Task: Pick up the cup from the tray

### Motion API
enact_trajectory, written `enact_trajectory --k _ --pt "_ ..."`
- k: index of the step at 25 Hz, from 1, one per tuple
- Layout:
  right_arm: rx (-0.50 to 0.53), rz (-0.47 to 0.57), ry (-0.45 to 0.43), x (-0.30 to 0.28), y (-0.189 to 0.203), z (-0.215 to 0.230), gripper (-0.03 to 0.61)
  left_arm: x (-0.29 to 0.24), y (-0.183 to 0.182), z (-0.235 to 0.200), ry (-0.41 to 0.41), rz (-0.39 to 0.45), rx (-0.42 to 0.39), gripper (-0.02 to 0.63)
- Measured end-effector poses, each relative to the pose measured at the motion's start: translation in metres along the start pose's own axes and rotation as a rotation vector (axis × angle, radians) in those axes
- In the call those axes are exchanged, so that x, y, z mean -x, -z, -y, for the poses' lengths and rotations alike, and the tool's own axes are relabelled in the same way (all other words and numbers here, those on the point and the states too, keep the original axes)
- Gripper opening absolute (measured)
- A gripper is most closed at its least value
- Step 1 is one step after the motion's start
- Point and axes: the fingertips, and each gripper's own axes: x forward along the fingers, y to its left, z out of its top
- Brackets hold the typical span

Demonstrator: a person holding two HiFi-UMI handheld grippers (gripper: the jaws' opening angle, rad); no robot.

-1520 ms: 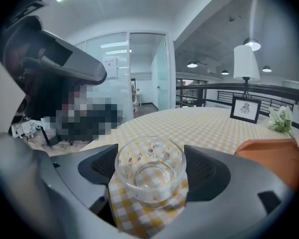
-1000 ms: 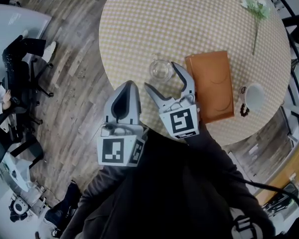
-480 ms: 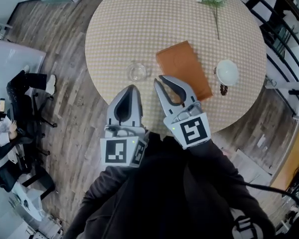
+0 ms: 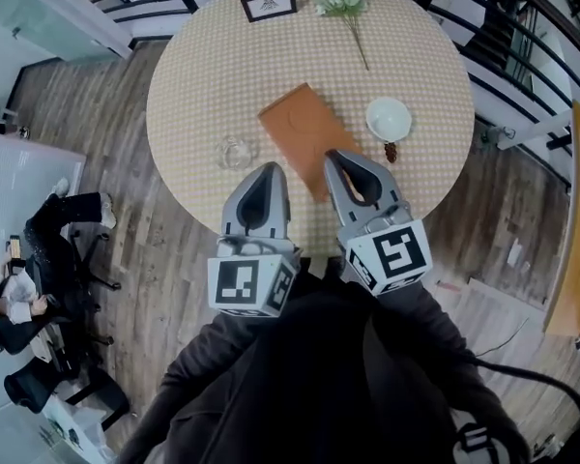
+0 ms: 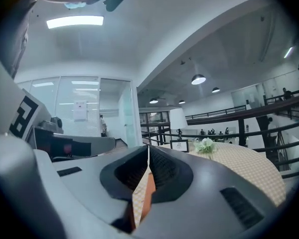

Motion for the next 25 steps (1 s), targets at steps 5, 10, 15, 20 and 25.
enact_trajectory --k 5,10,15,20,25 --pt "0.005 0.037 0.038 0.028 -0.017 0.014 0.011 -0.003 -0.01 0.039 0.059 0.025 -0.023 0.006" --pt "0.016 0.055 0.053 0.038 -0.023 0.019 0.009 -0.009 -0.015 0.053 0.084 0.038 -0.037 0.006" --pt "0.018 0.064 0.061 0.044 -0.024 0.027 0.008 -0.013 -0.014 0.063 0.095 0.036 -0.047 0.006" --pt "0.04 0.057 0.05 0.041 -0.023 0.024 0.008 -0.016 -0.015 0.06 0.094 0.03 -0.052 0.006" --pt "0.035 0.056 0.041 0.036 -0.023 0.022 0.008 -0.017 -0.016 0.055 0.093 0.026 -0.056 0.006"
